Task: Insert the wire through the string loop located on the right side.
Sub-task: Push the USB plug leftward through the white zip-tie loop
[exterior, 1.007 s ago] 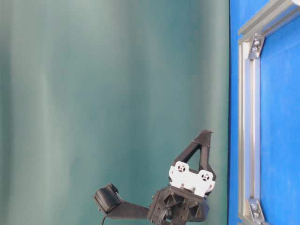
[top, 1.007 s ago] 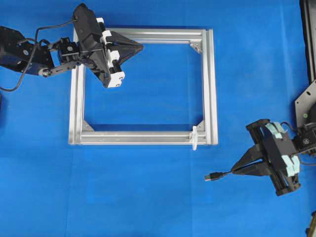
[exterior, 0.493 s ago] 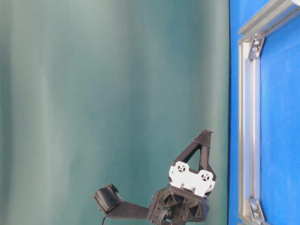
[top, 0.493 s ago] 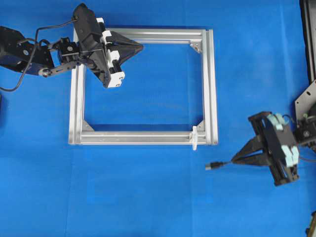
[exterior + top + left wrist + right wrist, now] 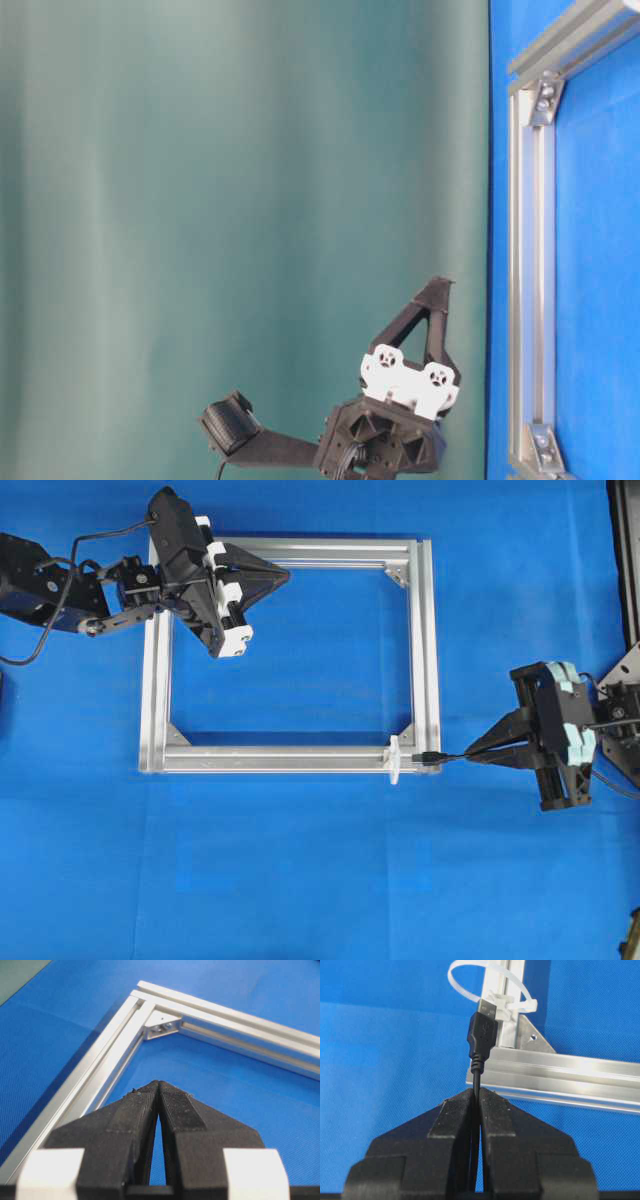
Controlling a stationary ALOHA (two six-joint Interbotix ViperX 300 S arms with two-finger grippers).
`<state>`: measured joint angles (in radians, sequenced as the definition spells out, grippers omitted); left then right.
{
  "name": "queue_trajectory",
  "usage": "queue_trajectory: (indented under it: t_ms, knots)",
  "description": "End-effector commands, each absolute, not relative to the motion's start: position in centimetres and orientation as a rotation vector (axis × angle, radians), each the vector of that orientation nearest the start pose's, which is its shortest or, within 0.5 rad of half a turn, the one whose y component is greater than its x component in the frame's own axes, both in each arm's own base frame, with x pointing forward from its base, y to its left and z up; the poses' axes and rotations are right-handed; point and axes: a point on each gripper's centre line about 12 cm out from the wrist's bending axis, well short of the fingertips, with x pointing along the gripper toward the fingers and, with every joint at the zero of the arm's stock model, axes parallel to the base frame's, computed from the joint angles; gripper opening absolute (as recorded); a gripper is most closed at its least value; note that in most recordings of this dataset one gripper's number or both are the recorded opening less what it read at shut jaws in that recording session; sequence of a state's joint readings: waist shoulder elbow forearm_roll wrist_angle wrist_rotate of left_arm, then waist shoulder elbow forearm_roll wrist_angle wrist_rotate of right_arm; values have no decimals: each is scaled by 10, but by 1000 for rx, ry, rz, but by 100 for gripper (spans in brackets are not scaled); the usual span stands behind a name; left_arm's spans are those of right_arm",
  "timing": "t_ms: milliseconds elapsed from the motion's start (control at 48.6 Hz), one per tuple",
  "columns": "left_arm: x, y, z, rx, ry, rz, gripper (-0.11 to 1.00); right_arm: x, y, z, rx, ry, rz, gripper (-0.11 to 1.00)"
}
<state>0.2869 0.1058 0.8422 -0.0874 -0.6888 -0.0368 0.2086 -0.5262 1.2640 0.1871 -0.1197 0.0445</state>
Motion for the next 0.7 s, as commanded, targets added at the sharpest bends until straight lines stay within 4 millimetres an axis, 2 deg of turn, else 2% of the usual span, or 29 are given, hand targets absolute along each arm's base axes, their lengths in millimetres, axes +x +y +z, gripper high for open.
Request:
queue_trajectory:
  t_ms: [0,678]
  knots:
    - [364,115,161,-127,197,352,0,217,43,150,150,612,108,-3]
    - [364,114,161,-127,197,350,0,218,42,151,151,603,107,-3]
